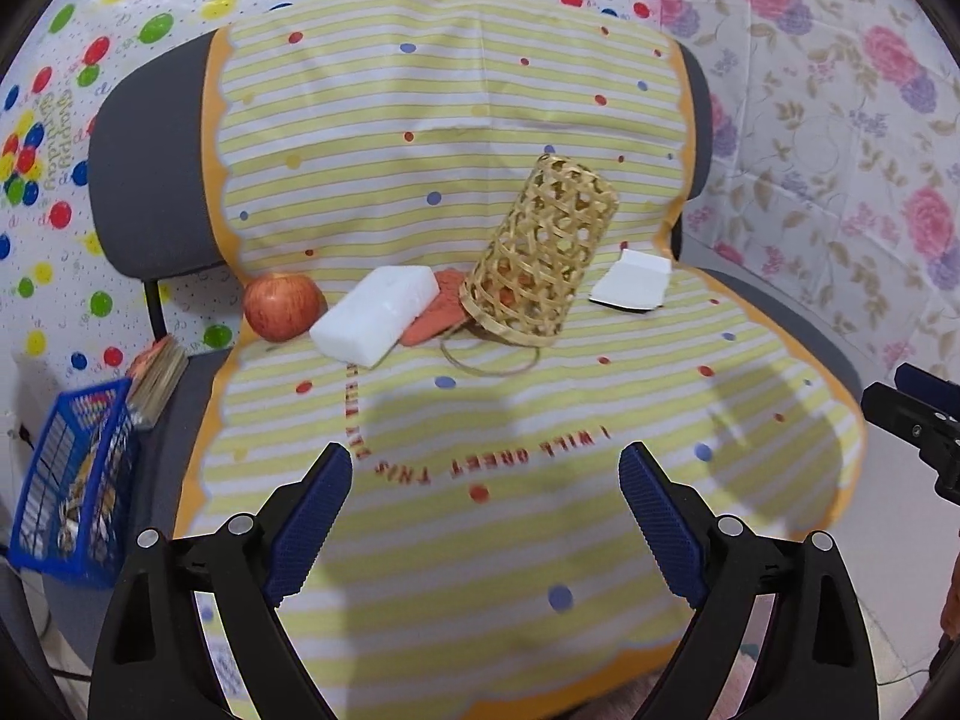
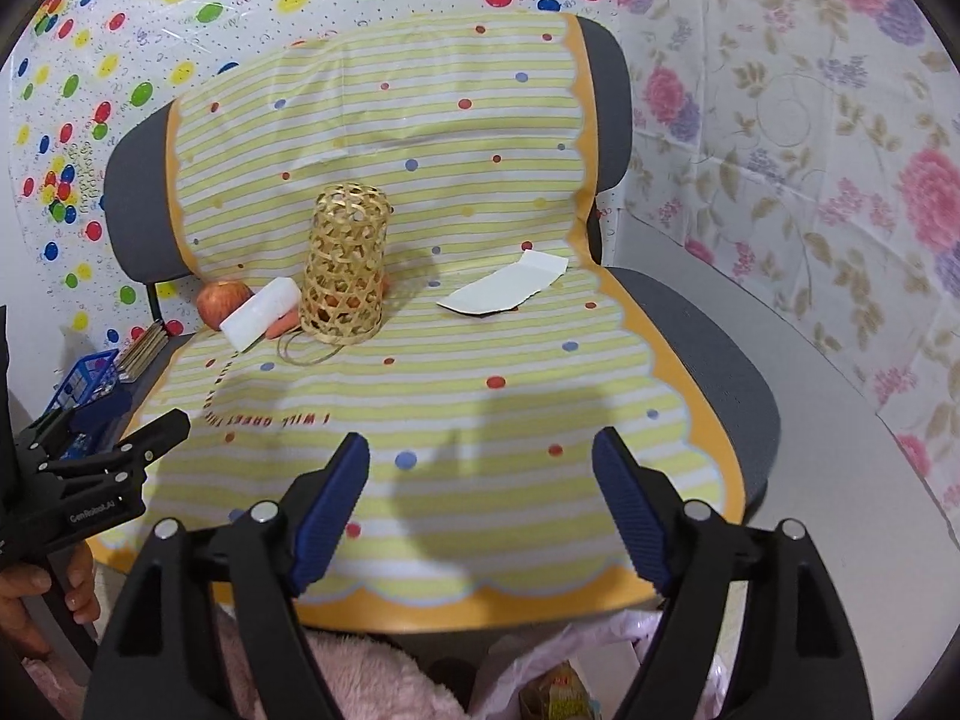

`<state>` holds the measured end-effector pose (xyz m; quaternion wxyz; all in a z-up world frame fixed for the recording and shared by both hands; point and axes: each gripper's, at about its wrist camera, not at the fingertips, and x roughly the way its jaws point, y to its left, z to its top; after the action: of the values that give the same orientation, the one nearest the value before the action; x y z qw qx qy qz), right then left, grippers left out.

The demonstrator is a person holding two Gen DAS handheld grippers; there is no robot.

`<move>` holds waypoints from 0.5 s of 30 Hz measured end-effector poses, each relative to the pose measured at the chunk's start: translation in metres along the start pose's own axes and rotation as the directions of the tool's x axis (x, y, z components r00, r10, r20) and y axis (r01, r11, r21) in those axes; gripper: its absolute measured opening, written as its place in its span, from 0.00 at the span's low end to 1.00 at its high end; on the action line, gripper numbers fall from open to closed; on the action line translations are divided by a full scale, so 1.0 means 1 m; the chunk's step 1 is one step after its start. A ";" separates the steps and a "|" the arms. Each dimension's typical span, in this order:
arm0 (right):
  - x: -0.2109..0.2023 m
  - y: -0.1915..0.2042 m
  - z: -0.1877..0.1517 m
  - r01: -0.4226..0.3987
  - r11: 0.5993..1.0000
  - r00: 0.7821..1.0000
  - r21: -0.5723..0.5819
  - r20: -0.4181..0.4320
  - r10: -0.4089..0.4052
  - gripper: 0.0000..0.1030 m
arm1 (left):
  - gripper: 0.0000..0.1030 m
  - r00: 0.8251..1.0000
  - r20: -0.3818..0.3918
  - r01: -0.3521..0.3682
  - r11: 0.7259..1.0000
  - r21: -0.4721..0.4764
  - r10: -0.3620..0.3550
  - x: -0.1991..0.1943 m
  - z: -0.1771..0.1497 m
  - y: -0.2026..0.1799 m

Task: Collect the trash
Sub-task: 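Move both tools back over the chair seat, then grasp the white foam block with the left tool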

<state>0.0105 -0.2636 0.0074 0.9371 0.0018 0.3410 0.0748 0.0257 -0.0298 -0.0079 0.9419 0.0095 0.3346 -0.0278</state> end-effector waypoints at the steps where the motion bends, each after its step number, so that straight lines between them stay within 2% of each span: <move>1: 0.005 -0.001 0.003 0.001 1.000 1.000 0.003 -0.003 -0.001 0.74 | 0.87 1.000 0.001 0.000 1.000 0.006 0.000 0.005 0.005 0.000; 4: 0.023 -0.006 0.012 -0.003 1.000 1.000 0.023 -0.017 0.003 0.74 | 0.87 1.000 0.007 -0.009 1.000 0.014 0.009 0.018 0.015 0.002; 8: 0.039 -0.004 0.019 -0.030 0.999 0.999 0.034 -0.024 0.031 0.74 | 0.87 0.999 0.011 -0.051 0.999 -0.002 0.051 0.046 0.031 0.024; 10: 0.047 -0.001 0.023 -0.039 0.999 0.999 0.031 -0.028 0.040 0.74 | 0.87 0.997 -0.008 -0.076 0.997 -0.010 0.076 0.063 0.038 0.037; 15: 0.072 0.007 0.033 -0.059 0.998 0.997 0.025 -0.037 0.060 0.74 | 0.87 0.995 -0.061 -0.081 0.994 -0.076 0.076 0.100 0.049 0.074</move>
<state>0.0852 -0.2450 -0.0124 0.9277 0.0219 0.3594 0.0987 0.1388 0.0376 -0.0330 0.9318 -0.0133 0.3621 0.0225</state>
